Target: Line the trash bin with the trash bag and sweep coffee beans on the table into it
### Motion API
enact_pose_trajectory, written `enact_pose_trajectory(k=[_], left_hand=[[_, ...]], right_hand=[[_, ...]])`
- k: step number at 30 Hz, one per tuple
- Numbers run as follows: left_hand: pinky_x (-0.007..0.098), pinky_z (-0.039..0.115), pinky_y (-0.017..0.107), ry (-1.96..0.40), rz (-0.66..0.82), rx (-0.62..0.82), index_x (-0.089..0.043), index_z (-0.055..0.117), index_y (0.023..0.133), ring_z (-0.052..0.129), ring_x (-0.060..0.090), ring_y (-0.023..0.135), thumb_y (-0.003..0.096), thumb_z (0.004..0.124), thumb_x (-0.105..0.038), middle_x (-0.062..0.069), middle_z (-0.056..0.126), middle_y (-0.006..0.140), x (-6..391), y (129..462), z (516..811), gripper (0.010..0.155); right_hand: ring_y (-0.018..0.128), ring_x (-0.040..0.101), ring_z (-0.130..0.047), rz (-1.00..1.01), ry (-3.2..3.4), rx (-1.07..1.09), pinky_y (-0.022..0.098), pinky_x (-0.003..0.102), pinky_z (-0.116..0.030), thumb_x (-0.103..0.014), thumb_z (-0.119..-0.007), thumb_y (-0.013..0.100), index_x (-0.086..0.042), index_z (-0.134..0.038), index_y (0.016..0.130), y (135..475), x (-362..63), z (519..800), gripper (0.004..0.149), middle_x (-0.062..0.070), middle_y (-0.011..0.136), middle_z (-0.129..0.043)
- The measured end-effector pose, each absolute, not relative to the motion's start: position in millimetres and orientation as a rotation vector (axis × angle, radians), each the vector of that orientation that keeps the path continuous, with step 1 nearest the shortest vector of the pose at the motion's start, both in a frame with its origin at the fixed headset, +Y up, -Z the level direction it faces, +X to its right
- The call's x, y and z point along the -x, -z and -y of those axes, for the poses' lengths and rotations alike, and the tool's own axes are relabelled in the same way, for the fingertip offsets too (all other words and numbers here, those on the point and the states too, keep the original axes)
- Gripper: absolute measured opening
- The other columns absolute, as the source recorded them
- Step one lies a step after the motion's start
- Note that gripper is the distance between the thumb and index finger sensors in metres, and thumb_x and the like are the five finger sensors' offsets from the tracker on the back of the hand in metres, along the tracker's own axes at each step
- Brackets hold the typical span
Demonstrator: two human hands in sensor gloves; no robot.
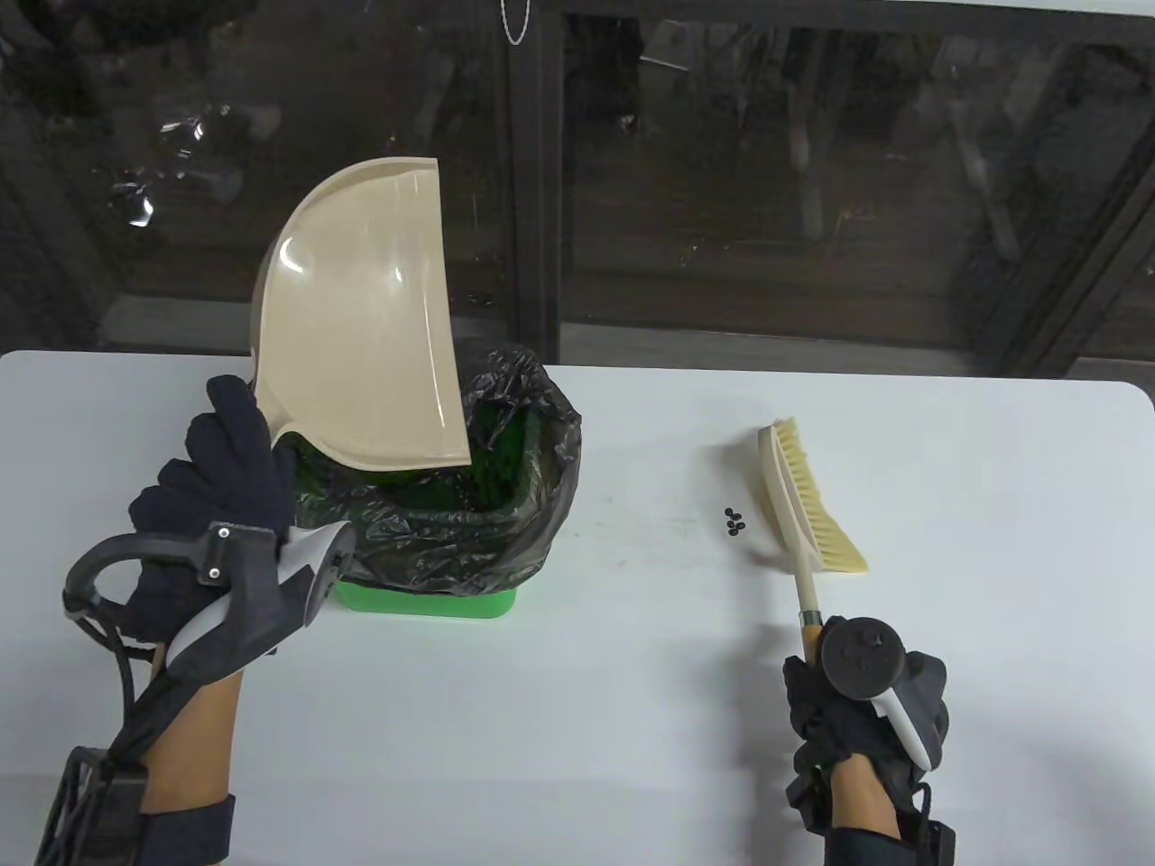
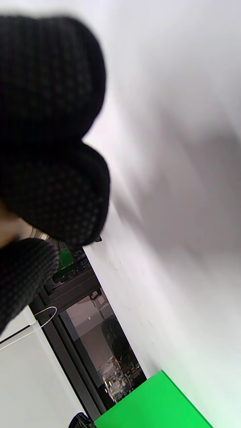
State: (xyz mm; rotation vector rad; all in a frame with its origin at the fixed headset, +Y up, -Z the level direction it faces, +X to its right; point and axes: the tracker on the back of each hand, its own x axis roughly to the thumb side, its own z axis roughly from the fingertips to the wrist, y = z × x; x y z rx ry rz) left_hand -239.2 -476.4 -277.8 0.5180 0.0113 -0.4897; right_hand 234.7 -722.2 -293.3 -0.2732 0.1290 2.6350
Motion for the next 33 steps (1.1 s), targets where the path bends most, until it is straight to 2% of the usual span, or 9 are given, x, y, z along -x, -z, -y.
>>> enact_pose_trajectory(k=[7,14,25,33], left_hand=[[0.048,0.084,0.036,0.106,0.142,-0.503,0.017,0.039,0.115,0.101,0.03,0.043,0.0736,0.059,-0.031,0.025,0.075,0.097,220,275,479,0.067],[0.047,0.085,0.035,-0.072,0.305,-0.439,0.017,0.039,0.115,0.101,0.03,0.043,0.0737,0.06,-0.031,0.025,0.076,0.096,185,272,499,0.067],[0.046,0.085,0.034,-0.203,0.438,-0.31,0.018,0.04,0.115,0.101,0.029,0.041,0.074,0.06,-0.031,0.026,0.077,0.096,142,262,543,0.066],[0.046,0.085,0.034,-0.246,0.495,-0.185,0.018,0.04,0.115,0.101,0.029,0.042,0.0741,0.06,-0.03,0.026,0.077,0.096,108,256,596,0.066]], right_hand=[[0.024,0.011,-0.099,-0.123,-2.619,0.287,0.014,0.034,-0.09,-0.03,-0.075,0.053,0.011,-0.04,0.097,292,-237,722,0.07,0.012,0.06,-0.092],[0.024,0.011,-0.099,-0.131,-2.618,0.292,0.014,0.034,-0.09,-0.031,-0.074,0.053,0.01,-0.04,0.097,291,-238,723,0.07,0.012,0.06,-0.092],[0.024,0.011,-0.099,-0.145,-2.589,0.296,0.014,0.034,-0.09,-0.031,-0.074,0.053,0.01,-0.04,0.097,289,-239,724,0.07,0.011,0.06,-0.091],[0.024,0.011,-0.099,-0.088,-2.451,0.341,0.014,0.034,-0.09,-0.03,-0.075,0.053,0.011,-0.04,0.097,286,-257,719,0.07,0.012,0.06,-0.092]])
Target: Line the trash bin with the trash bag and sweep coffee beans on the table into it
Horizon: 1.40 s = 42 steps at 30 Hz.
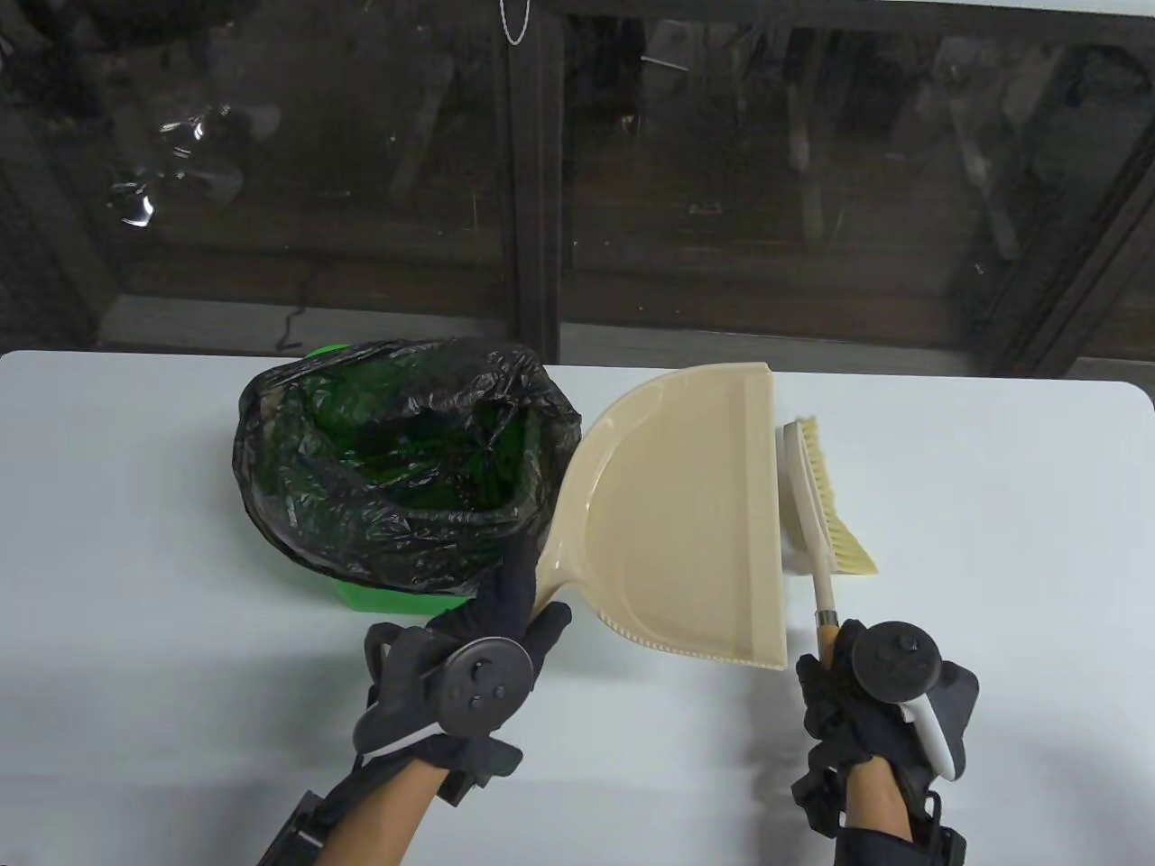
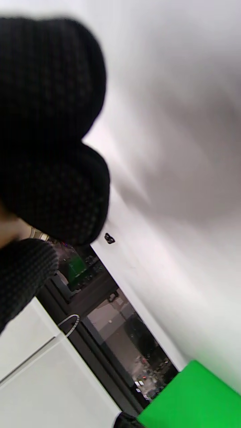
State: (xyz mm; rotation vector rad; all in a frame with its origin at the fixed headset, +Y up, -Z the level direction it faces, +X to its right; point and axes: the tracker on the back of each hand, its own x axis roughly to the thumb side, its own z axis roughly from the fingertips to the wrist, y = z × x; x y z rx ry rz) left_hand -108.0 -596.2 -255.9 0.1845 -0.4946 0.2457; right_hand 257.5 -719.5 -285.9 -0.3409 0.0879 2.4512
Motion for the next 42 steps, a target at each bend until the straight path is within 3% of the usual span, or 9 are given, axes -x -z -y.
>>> enact_pose_trajectory(k=[8,18,34,42], left_hand=[[0.047,0.084,0.035,-0.191,0.46,-0.068,0.02,0.038,0.115,0.101,0.03,0.043,0.0741,0.059,-0.029,0.028,0.075,0.097,79,277,653,0.067],[0.047,0.084,0.035,-0.129,0.328,0.084,0.02,0.036,0.114,0.1,0.031,0.045,0.0737,0.06,-0.028,0.029,0.074,0.097,78,316,712,0.067],[0.047,0.084,0.036,-0.126,0.319,0.102,0.021,0.034,0.114,0.099,0.033,0.048,0.0734,0.061,-0.026,0.032,0.071,0.1,73,338,736,0.068],[0.047,0.084,0.036,-0.116,0.351,0.08,0.021,0.034,0.115,0.099,0.034,0.049,0.0731,0.062,-0.024,0.034,0.07,0.102,68,337,735,0.068]], right_hand=[[0.024,0.012,-0.099,-0.048,-2.37,0.359,0.014,0.034,-0.09,-0.03,-0.074,0.053,0.011,-0.04,0.097,284,-267,718,0.07,0.012,0.06,-0.092],[0.024,0.011,-0.099,-0.057,-2.41,0.359,0.014,0.034,-0.09,-0.03,-0.074,0.053,0.01,-0.04,0.098,287,-262,720,0.069,0.012,0.06,-0.092],[0.024,0.011,-0.099,-0.049,-2.466,0.369,0.014,0.034,-0.09,-0.03,-0.074,0.053,0.009,-0.04,0.098,290,-257,719,0.069,0.012,0.06,-0.092],[0.024,0.012,-0.1,-0.067,-2.496,0.275,0.015,0.034,-0.09,-0.031,-0.075,0.053,0.006,-0.041,0.1,293,-241,713,0.068,0.011,0.06,-0.093]])
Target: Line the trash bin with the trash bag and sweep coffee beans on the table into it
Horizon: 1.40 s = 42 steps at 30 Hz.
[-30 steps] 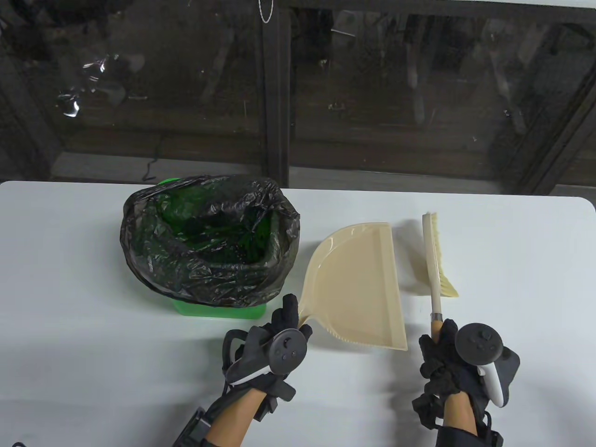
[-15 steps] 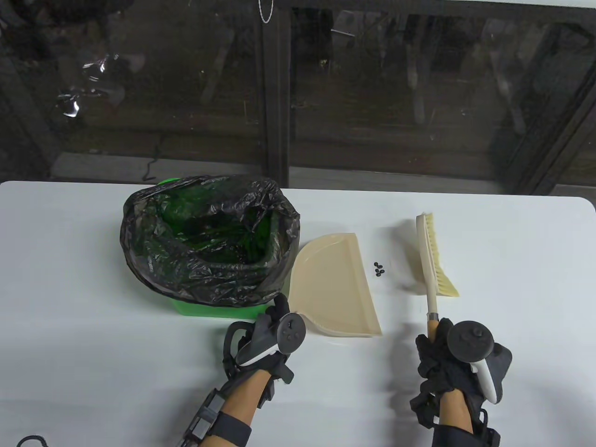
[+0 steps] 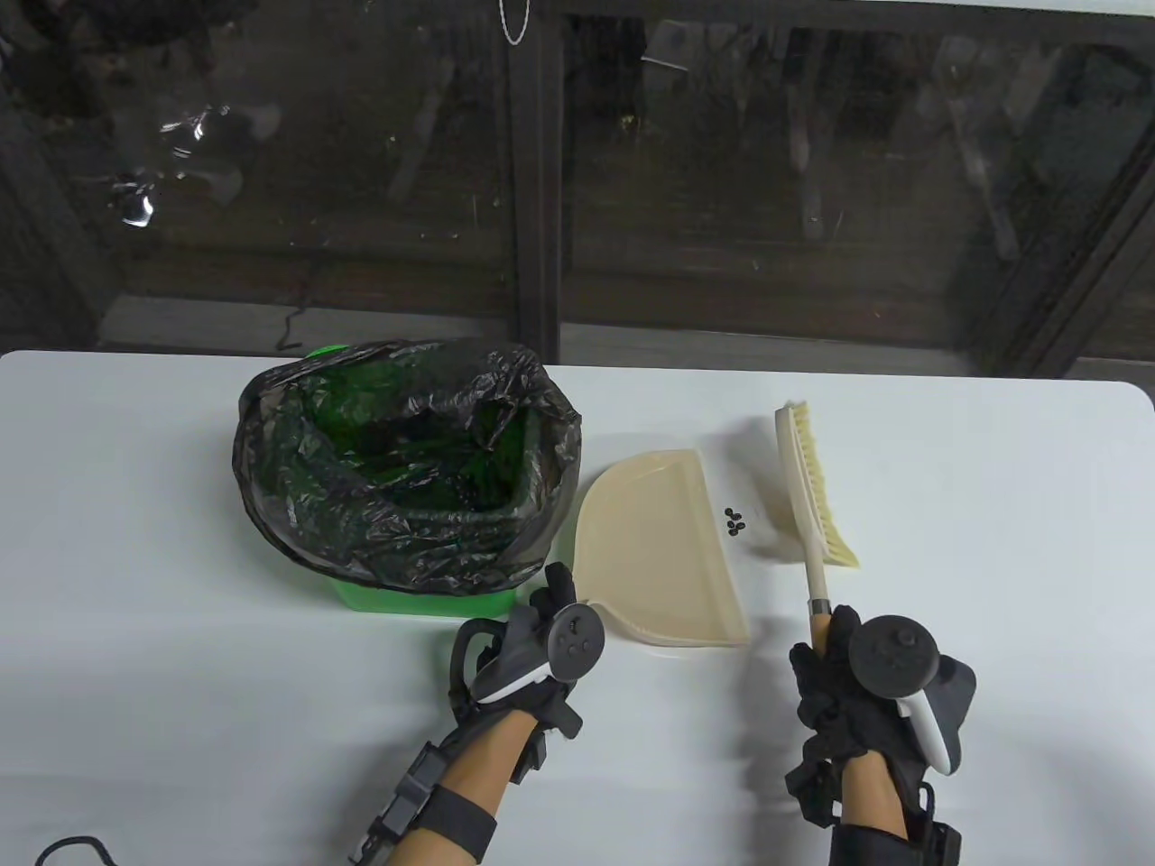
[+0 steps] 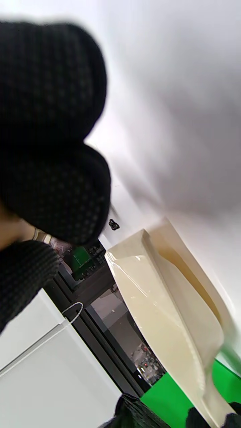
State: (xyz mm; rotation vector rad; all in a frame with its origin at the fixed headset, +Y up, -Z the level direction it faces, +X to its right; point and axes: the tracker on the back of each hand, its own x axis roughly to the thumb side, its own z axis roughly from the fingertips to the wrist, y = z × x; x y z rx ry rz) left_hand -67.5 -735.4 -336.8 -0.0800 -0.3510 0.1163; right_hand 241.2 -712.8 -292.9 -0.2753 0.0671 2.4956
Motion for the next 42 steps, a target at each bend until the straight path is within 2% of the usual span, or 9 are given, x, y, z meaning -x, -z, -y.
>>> enact_pose_trajectory(k=[11,21,35,42], left_hand=[[0.046,0.084,0.036,-0.095,0.345,0.084,0.02,0.035,0.115,0.099,0.034,0.05,0.0727,0.063,-0.023,0.035,0.07,0.102,69,339,740,0.067],[0.046,0.084,0.035,-0.068,0.328,0.075,0.02,0.036,0.115,0.1,0.034,0.049,0.0726,0.063,-0.023,0.035,0.07,0.103,73,339,739,0.066],[0.046,0.084,0.035,-0.061,0.325,0.075,0.02,0.035,0.115,0.1,0.034,0.049,0.0728,0.062,-0.023,0.035,0.069,0.103,74,338,740,0.066],[0.046,0.084,0.036,-0.055,0.326,0.075,0.02,0.035,0.115,0.1,0.034,0.05,0.0727,0.062,-0.023,0.035,0.069,0.103,75,337,740,0.067]], right_hand=[[0.025,0.011,-0.1,-0.126,-2.601,0.229,0.016,0.034,-0.09,-0.032,-0.075,0.053,0.004,-0.042,0.101,302,-225,722,0.068,0.011,0.06,-0.093],[0.024,0.011,-0.099,-0.148,-2.561,0.128,0.015,0.034,-0.09,-0.032,-0.075,0.053,0.004,-0.042,0.101,330,-226,714,0.068,0.011,0.06,-0.093],[0.022,0.009,-0.099,-0.431,-2.241,-0.088,0.013,0.032,-0.091,-0.031,-0.074,0.054,0.006,-0.04,0.101,320,-232,697,0.069,0.011,0.059,-0.094],[0.021,0.009,-0.1,-0.407,-1.865,-0.163,0.011,0.031,-0.091,-0.03,-0.073,0.055,0.01,-0.039,0.1,313,-245,696,0.069,0.014,0.058,-0.094]])
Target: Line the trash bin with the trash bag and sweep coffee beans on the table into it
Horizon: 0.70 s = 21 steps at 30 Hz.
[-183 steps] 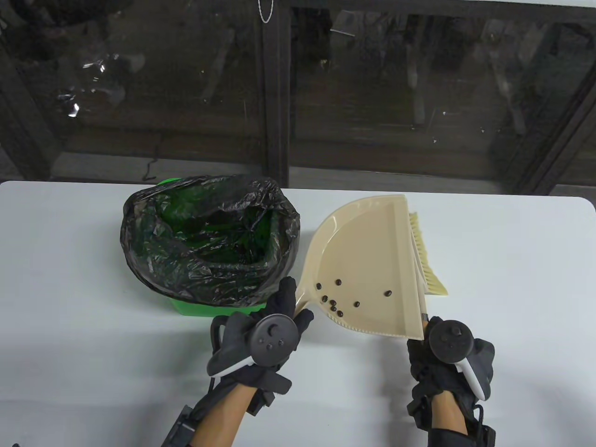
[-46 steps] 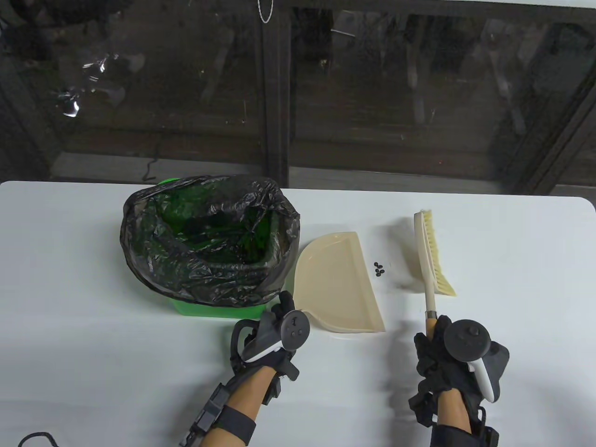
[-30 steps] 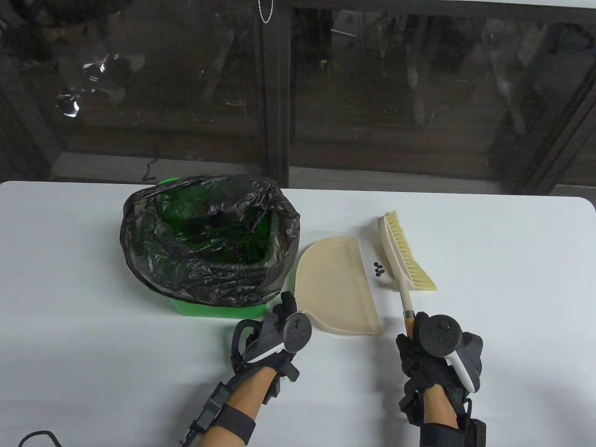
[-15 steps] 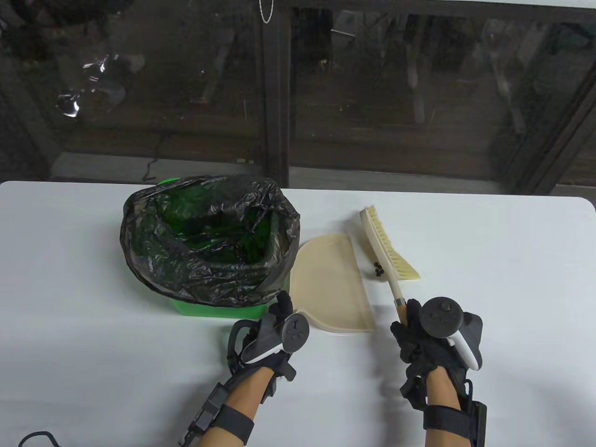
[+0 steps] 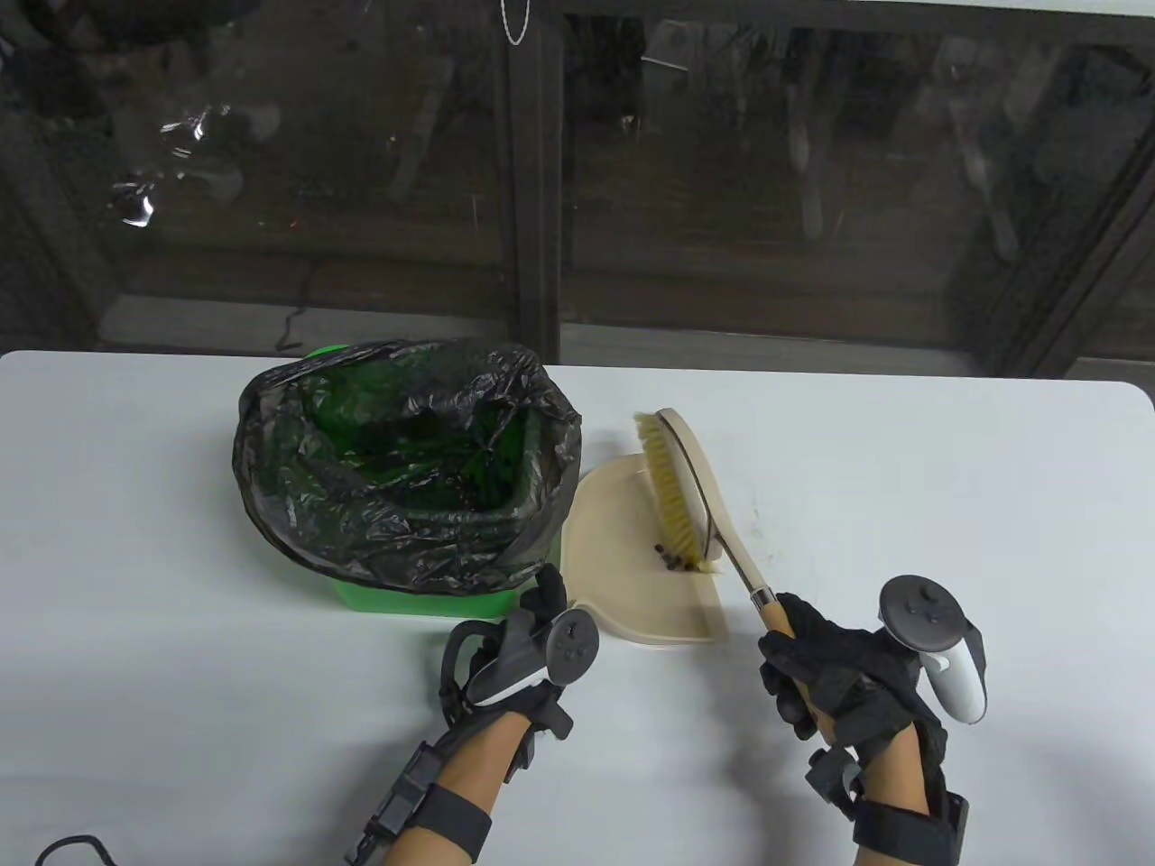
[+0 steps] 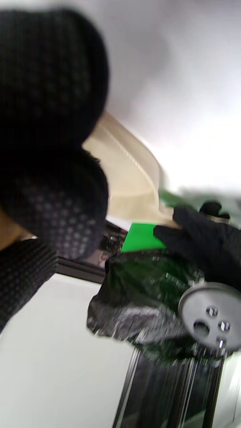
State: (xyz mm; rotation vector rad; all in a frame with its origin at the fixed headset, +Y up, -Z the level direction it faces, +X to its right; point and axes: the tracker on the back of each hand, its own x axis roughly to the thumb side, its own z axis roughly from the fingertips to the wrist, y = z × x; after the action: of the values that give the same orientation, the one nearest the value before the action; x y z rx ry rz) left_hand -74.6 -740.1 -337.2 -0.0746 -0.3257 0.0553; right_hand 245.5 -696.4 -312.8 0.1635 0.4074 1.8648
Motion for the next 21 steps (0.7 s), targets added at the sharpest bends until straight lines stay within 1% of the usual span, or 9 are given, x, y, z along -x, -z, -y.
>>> enact_pose_trajectory(k=[5,13,21], left_hand=[[0.046,0.084,0.036,-0.055,0.324,0.077,0.02,0.034,0.115,0.1,0.034,0.05,0.0726,0.062,-0.023,0.035,0.069,0.103,75,337,740,0.067],[0.046,0.084,0.036,-0.058,0.322,0.078,0.02,0.034,0.115,0.1,0.034,0.05,0.0728,0.062,-0.023,0.034,0.069,0.103,76,337,740,0.067],[0.046,0.084,0.036,-0.07,0.318,0.085,0.02,0.035,0.115,0.1,0.034,0.05,0.0726,0.062,-0.023,0.034,0.069,0.103,79,337,740,0.067]], right_hand=[[0.022,0.008,-0.1,-0.354,-1.708,-0.187,0.012,0.03,-0.091,-0.031,-0.072,0.056,0.01,-0.037,0.1,312,-252,700,0.07,0.013,0.059,-0.094],[0.024,0.007,-0.1,-0.168,-1.526,-0.205,0.014,0.03,-0.091,-0.033,-0.07,0.056,0.008,-0.036,0.1,308,-258,696,0.069,0.01,0.061,-0.092],[0.025,0.007,-0.1,-0.066,-1.552,-0.079,0.015,0.029,-0.092,-0.034,-0.07,0.056,0.008,-0.036,0.1,304,-268,704,0.069,0.009,0.062,-0.092]])
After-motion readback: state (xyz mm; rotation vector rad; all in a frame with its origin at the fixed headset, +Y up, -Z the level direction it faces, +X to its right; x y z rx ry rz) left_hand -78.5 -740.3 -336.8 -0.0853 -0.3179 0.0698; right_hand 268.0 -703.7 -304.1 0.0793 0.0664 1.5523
